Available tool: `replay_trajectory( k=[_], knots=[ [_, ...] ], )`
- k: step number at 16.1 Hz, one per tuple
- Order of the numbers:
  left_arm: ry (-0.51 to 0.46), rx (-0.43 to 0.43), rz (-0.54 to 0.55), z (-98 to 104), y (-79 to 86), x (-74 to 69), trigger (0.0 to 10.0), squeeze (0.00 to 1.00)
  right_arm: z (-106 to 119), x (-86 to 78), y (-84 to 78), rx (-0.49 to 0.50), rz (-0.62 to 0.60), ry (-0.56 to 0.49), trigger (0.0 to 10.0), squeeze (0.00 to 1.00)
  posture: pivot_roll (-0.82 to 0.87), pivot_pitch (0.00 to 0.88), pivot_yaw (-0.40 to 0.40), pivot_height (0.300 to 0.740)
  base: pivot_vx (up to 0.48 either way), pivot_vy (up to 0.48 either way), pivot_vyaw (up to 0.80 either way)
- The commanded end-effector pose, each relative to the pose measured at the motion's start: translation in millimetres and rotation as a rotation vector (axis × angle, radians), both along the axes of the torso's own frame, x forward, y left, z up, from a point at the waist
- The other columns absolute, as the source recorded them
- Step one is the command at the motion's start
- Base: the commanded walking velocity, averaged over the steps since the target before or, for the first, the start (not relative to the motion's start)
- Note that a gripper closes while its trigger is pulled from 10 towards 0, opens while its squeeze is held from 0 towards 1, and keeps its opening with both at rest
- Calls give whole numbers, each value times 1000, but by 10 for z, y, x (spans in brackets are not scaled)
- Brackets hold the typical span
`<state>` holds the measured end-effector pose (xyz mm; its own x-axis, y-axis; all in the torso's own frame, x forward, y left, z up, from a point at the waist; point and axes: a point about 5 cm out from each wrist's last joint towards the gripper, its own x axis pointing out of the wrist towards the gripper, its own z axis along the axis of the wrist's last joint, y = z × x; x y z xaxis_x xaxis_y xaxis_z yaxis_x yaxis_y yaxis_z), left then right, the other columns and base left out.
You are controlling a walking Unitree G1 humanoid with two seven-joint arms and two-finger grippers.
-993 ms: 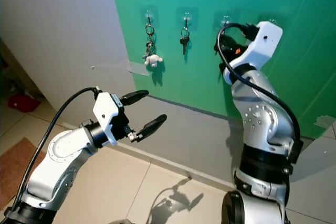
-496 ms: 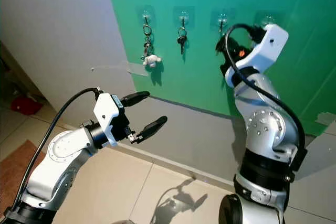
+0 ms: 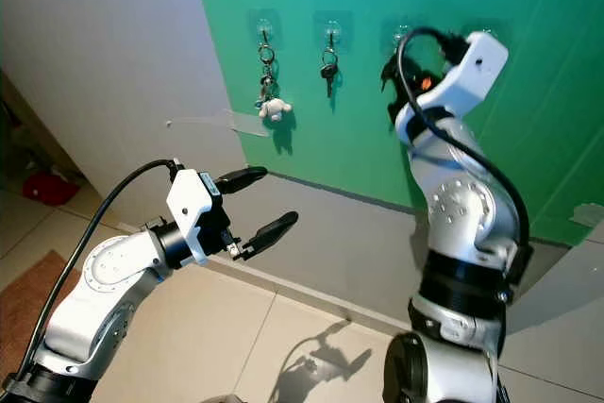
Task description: Hang keys on a hook
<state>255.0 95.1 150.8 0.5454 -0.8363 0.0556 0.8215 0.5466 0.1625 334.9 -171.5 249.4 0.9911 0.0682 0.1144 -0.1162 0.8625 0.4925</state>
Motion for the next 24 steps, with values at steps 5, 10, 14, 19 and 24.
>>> replay_trajectory(
  k=[5, 10, 14, 19, 24],
  knots=[
    [-10, 6, -7, 16, 19, -18, 10000, 0, 19, 52, -16, 25, -25, -4, 10000, 0, 5, 0, 100, 740, 0, 0, 0],
    [-12, 5, -9, 21, 5, -13, 10000, 0, -50, 83, -81, 28, -80, 26, 10000, 0, 1, 0, 103, 740, 0, 0, 0],
    [-9, -1, -14, 19, -19, -13, 10000, 0, -179, 67, -74, -20, -58, 94, 10000, 0, -5, 0, 99, 740, 0, 0, 0],
    [-32, -19, 15, 49, -15, 0, 10000, 0, -276, -2, -31, -52, -20, 125, 10000, 0, -6, 0, 92, 740, 0, 0, 0],
    [-60, -68, 60, 127, -9, 73, 10000, 0, -324, -53, 6, -66, -1, 136, 10000, 1000, -9, 0, 80, 740, 0, 0, 0]
  ],
)
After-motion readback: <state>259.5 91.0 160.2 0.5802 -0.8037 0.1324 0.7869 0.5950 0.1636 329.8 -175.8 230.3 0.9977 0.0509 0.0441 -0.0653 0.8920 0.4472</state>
